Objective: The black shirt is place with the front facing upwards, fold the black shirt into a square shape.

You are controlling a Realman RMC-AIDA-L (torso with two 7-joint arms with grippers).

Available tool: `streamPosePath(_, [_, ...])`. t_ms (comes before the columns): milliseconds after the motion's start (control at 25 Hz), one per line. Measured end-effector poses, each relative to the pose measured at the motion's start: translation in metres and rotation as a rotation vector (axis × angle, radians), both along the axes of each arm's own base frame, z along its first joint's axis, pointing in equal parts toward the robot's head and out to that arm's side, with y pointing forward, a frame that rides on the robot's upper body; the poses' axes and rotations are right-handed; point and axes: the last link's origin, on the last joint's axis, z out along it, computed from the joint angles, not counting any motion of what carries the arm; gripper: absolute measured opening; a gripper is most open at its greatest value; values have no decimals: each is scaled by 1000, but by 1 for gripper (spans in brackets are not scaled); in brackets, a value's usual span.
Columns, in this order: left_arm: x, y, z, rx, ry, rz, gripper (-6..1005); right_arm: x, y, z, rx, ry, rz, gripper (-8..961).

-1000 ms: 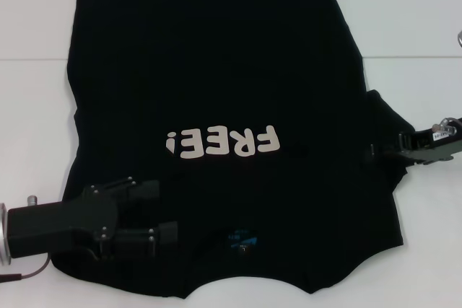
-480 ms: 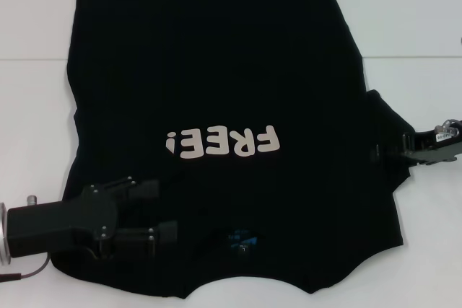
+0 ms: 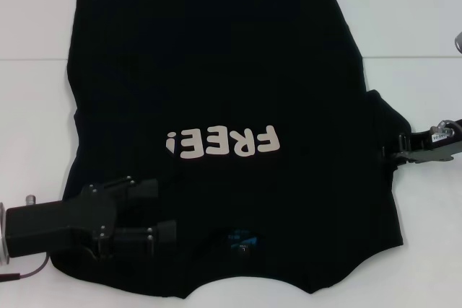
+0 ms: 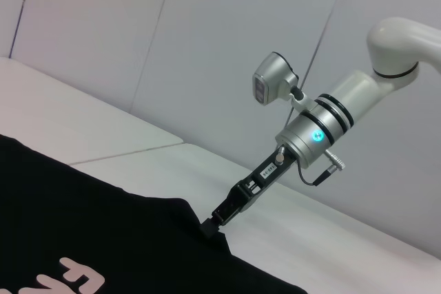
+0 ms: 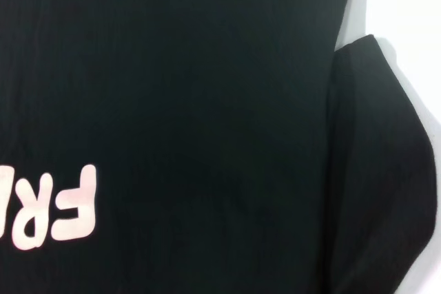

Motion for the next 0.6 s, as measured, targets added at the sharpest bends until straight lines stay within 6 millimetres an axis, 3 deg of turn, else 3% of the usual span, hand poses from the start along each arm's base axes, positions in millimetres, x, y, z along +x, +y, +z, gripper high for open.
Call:
streamPosePath(280, [0, -1, 0, -3, -3, 1, 950, 1, 1, 2, 2, -3, -1, 307])
streamPosePath(480, [-1, -2, 0, -3, -5, 4, 950, 1, 0, 2, -1, -7, -2, 73])
streamPosePath(600, [-1, -2, 0, -4, -4, 3, 950, 2, 0, 2, -6, -11, 0, 49])
